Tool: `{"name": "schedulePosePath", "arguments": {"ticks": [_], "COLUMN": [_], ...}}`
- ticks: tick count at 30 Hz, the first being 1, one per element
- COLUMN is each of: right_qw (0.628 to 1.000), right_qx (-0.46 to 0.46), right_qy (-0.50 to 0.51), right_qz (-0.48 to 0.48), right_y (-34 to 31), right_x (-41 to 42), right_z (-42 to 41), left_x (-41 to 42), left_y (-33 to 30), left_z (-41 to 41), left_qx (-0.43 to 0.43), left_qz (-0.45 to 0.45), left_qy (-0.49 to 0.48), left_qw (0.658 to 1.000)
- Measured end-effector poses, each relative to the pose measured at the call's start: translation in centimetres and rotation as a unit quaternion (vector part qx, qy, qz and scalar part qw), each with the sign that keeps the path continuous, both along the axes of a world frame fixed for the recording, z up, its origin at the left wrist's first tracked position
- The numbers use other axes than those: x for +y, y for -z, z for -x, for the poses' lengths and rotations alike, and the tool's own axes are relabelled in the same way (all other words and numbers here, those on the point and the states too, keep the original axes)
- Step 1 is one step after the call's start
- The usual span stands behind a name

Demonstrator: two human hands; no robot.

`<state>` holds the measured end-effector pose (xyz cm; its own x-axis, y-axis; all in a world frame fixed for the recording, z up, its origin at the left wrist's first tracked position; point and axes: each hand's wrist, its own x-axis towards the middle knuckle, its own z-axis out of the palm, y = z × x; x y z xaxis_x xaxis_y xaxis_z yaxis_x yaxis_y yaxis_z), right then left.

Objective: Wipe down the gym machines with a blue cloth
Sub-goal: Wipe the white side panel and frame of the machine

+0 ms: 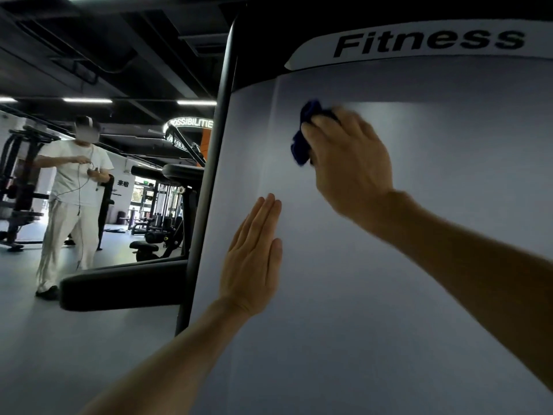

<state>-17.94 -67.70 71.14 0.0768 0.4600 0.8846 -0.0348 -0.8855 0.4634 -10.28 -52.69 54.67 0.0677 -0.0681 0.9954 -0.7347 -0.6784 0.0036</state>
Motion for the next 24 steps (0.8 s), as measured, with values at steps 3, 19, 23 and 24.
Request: {"name": "schedulePosePath", "arguments": {"ticks": [3,19,23,24], "right_qw": [0.998,0.993,0.982,0.973], "right_qx": [0.044,0.011,0.084,0.09], "right_qy": [-0.029,-0.1,-0.042,-0.024], "right_qz": [0.029,-0.055,0.163,0.211], "right_y": [7.5,7.0,17.1,16.4], "right_x": [-1.3,-6.0,-8.4,-9.1], "right_z": [1.1,2.4,2.9,3.2], "left_x": [0.1,-1.7,-3.7,-3.9], "left_y": [0.0,-0.3,0.2,0.5], "left_z": [-0.3,1.7,2.2,2.1], "left_qx": [-0.004,0.039,0.069,0.069], "left_qz": [0.001,0.032,0.09,0.089], "left_qy": [-0.01,-0.058,-0.039,-0.044], "left_qw": [1.0,0.997,0.993,0.993]}}
